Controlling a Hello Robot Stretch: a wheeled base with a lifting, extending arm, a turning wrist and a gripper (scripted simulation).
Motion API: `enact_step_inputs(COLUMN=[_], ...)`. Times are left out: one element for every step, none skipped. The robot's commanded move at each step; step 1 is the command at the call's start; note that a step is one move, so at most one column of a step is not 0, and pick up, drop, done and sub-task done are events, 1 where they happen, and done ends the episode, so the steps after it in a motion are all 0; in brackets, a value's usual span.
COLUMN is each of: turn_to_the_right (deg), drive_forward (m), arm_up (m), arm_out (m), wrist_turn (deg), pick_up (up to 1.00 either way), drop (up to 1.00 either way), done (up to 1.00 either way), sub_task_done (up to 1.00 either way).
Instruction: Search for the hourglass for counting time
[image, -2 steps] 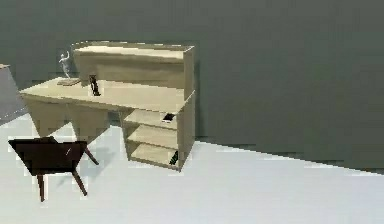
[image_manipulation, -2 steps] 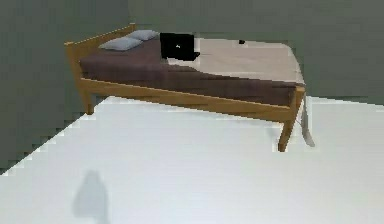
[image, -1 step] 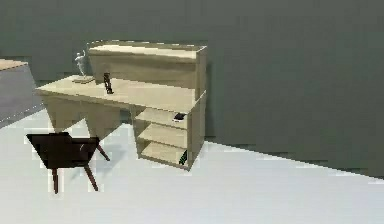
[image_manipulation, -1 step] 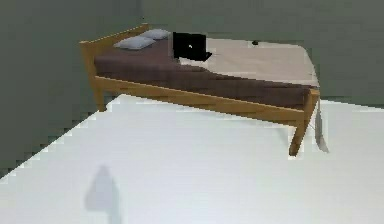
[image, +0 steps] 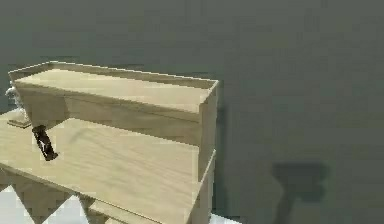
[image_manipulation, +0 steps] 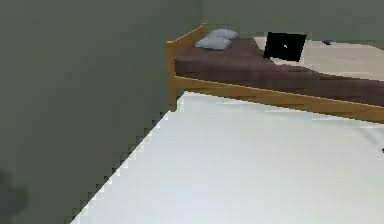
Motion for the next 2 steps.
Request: enact_step_inputs(turn_to_the_right=[-39.0,0.0], drive_forward=[0.0,0.0], arm_up=[0.0,0.0], arm_out=[0.0,0.0], wrist_turn=[0.0,0.0], pick_up=[0.0,0.0], drop=[0.0,0.0], done=[0.0,1.0], sub_task_done=[0.0,0.0])
